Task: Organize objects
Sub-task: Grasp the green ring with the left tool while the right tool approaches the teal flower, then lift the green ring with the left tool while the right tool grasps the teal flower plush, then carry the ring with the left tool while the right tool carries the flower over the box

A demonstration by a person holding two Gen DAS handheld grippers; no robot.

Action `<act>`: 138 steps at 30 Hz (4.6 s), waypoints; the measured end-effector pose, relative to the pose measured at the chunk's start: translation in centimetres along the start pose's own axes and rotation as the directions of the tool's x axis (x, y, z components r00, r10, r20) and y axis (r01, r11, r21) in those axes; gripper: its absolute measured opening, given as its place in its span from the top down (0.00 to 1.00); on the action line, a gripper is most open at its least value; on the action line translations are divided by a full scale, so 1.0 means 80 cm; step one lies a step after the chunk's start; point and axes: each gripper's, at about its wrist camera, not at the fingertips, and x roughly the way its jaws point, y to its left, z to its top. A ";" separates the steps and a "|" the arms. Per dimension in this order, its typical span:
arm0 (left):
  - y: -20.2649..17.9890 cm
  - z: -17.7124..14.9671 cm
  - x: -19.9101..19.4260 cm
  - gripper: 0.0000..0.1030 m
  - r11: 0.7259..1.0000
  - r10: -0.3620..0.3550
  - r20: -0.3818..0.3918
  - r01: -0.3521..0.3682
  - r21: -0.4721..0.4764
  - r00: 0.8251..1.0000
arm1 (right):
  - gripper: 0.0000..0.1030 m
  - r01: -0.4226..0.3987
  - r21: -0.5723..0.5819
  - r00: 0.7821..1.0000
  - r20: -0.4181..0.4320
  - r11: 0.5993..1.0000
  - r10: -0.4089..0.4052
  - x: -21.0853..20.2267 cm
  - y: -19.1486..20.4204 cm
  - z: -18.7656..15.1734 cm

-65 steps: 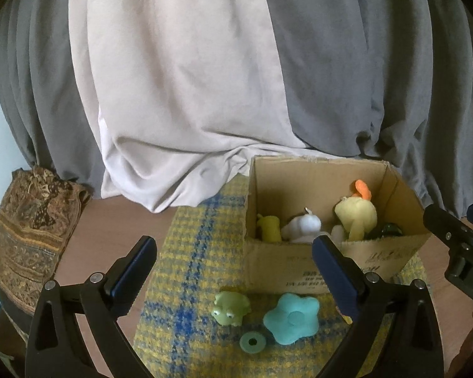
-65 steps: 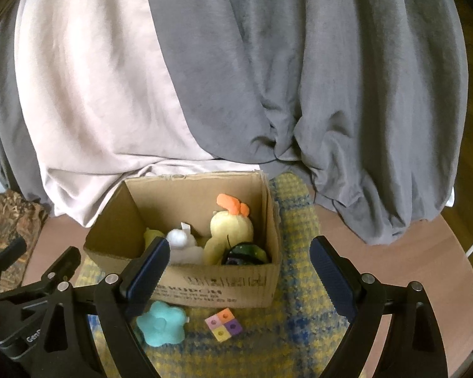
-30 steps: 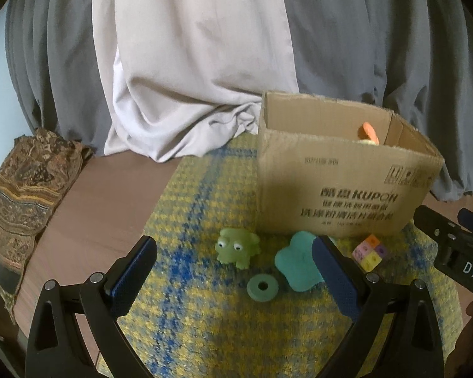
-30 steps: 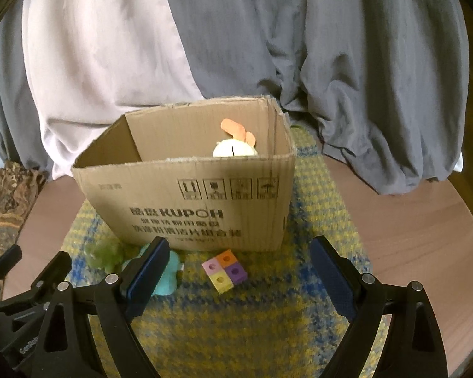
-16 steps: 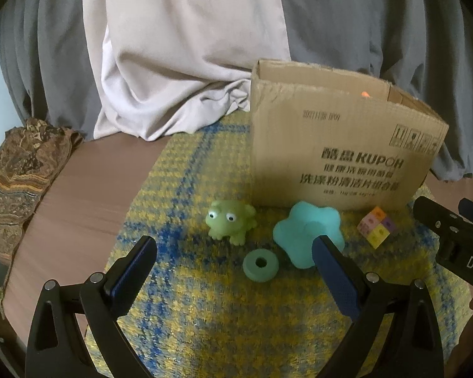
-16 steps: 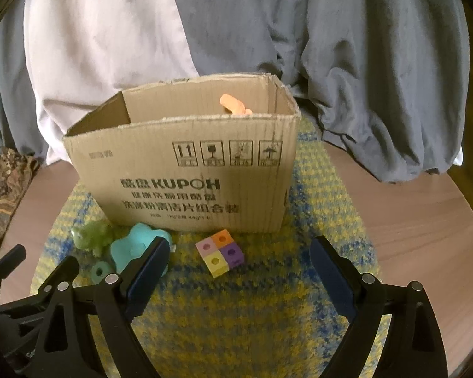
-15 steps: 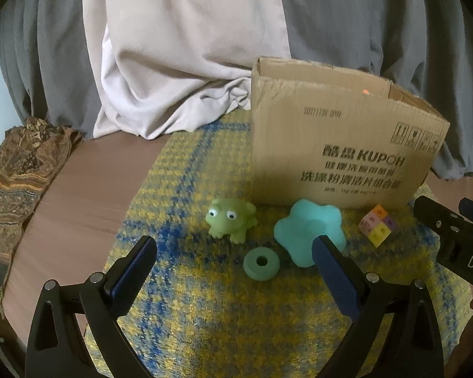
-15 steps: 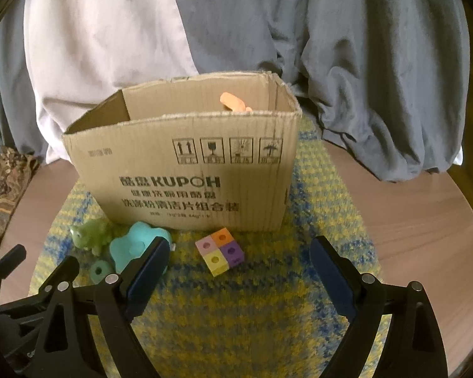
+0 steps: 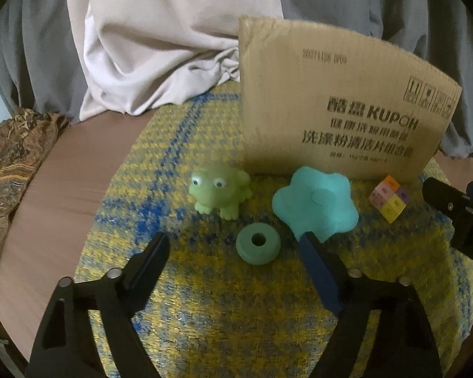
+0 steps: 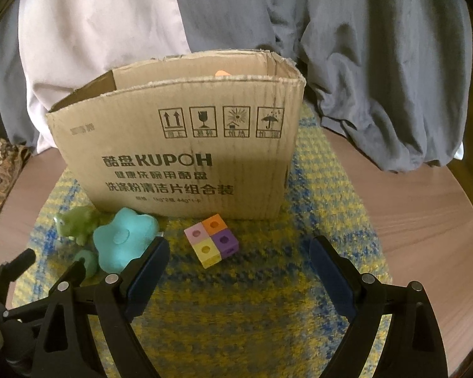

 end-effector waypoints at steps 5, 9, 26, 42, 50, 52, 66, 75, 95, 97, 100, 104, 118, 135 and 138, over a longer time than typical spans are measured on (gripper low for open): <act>-0.004 -0.004 0.014 0.31 1.000 -0.010 -0.033 0.011 0.007 0.999 | 0.12 0.006 -0.003 1.000 -0.007 1.000 -0.006 0.006 0.001 0.001; -0.006 -0.003 0.024 0.33 1.000 -0.021 -0.051 0.021 0.002 0.998 | 0.12 0.009 -0.001 1.000 -0.011 1.000 -0.009 0.010 -0.002 0.003; -0.005 0.002 0.042 0.66 0.997 -0.069 -0.080 0.068 -0.020 0.994 | 0.12 0.014 0.000 1.000 -0.015 1.000 -0.014 0.018 -0.005 0.002; 0.027 -0.004 0.014 0.66 0.998 -0.049 -0.049 0.047 -0.040 0.998 | 0.12 -0.034 -0.043 0.999 0.003 0.999 0.034 0.003 0.037 0.000; 0.067 -0.010 0.007 0.66 0.996 -0.017 -0.039 0.014 -0.086 0.999 | 0.12 -0.089 -0.080 0.996 -0.022 0.993 0.087 0.012 0.079 -0.004; 0.076 -0.011 0.005 0.66 0.996 -0.004 -0.034 0.000 -0.094 0.999 | 0.12 -0.103 -0.092 0.994 -0.036 0.990 0.100 0.017 0.089 -0.004; 0.108 -0.016 0.014 0.66 0.990 0.025 -0.047 -0.032 -0.136 0.999 | 0.06 -0.132 -0.163 0.986 -0.127 0.978 0.112 0.062 0.141 -0.007; 0.108 -0.016 0.021 0.66 0.991 0.019 -0.058 -0.027 -0.135 0.998 | 0.06 -0.127 -0.162 0.978 -0.184 0.979 0.097 0.087 0.148 -0.007; 0.105 -0.014 0.017 0.66 0.993 0.020 -0.048 -0.026 -0.118 0.999 | 0.41 -0.158 -0.173 0.977 -0.171 0.972 0.128 0.078 0.159 -0.011; 0.103 -0.013 0.014 0.66 0.993 0.019 -0.043 -0.024 -0.117 0.999 | 0.41 -0.160 -0.174 0.979 -0.157 0.972 0.133 0.070 0.155 -0.011; 0.101 -0.011 0.009 0.66 0.993 0.018 -0.037 -0.022 -0.114 0.999 | 0.42 -0.161 -0.170 0.981 -0.136 0.972 0.139 0.058 0.149 -0.010; 0.095 -0.007 0.000 0.66 0.994 0.016 -0.020 -0.018 -0.106 1.000 | 0.42 -0.164 -0.159 0.982 -0.119 0.974 0.146 0.039 0.130 -0.015; 0.059 0.010 -0.030 0.66 0.998 -0.005 0.031 0.007 -0.064 0.999 | 0.42 -0.124 -0.117 0.992 -0.041 0.985 0.120 -0.003 0.085 -0.004; 0.008 0.062 -0.072 0.66 0.998 -0.060 0.122 0.060 0.006 0.991 | 0.42 -0.076 -0.070 0.994 0.068 0.995 0.081 -0.058 0.034 0.039; -0.002 0.073 -0.078 0.66 0.997 -0.076 0.135 0.074 0.017 0.988 | 0.42 -0.071 -0.062 0.993 0.088 0.995 0.077 -0.066 0.027 0.047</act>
